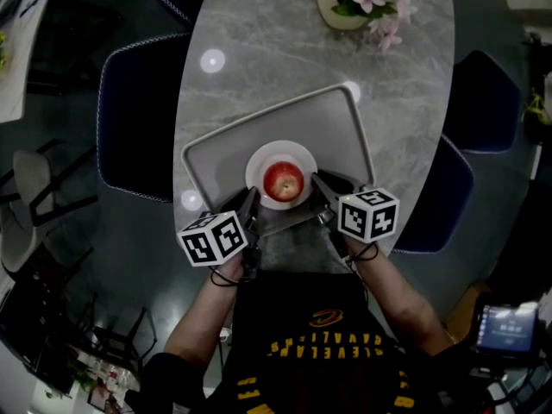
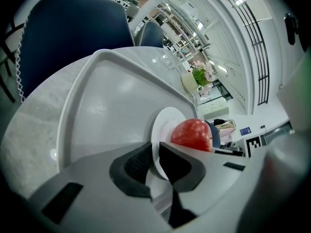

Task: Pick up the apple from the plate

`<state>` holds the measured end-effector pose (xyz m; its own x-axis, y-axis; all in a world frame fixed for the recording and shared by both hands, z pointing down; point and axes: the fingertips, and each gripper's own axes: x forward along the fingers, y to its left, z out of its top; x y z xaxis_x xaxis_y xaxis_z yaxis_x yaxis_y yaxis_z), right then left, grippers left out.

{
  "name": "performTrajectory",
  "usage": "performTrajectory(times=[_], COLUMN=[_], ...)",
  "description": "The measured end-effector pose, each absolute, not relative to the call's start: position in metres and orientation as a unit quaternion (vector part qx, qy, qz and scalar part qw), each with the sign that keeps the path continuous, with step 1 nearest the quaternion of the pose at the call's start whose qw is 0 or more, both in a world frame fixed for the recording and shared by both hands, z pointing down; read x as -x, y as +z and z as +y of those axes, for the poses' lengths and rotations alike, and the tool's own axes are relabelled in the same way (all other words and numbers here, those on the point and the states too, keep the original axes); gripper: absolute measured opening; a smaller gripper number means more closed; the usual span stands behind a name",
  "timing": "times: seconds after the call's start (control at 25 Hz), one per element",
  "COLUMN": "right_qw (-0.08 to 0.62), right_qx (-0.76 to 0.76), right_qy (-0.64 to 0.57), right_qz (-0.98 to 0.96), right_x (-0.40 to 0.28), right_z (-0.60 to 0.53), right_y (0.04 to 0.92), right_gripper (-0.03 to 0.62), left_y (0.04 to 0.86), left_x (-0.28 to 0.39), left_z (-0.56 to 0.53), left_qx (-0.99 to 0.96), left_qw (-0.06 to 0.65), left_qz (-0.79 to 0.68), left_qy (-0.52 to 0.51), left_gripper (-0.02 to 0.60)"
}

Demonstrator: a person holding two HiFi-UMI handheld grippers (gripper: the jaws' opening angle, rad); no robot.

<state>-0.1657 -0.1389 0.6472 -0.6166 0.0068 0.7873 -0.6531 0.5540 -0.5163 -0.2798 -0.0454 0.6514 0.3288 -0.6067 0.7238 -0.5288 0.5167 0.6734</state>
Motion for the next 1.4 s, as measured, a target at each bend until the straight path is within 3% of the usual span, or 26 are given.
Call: performTrajectory(times=[0.96,1.4], right_qw=[0.352,0.341], right_qx=[-0.238,-0.266], right_qy=[0.48,0.489], right_qz=[-0.767,-0.758], right_x=[0.146,0.101], right_z=[-0.127,-0.099], right_y=[0.637,0.62], right_gripper=[0.043,0.043], left_y=[0.641,0.622], left_x=[0.264,0.23], left_z=[-0.041,-0.028], left_qx=[-0.51,-0.54], left_qw=[0.669,0.671], left_qz=[-0.54,-0.509], left_qy=[-0.029,-0.009], left_gripper=[0.043,0.04])
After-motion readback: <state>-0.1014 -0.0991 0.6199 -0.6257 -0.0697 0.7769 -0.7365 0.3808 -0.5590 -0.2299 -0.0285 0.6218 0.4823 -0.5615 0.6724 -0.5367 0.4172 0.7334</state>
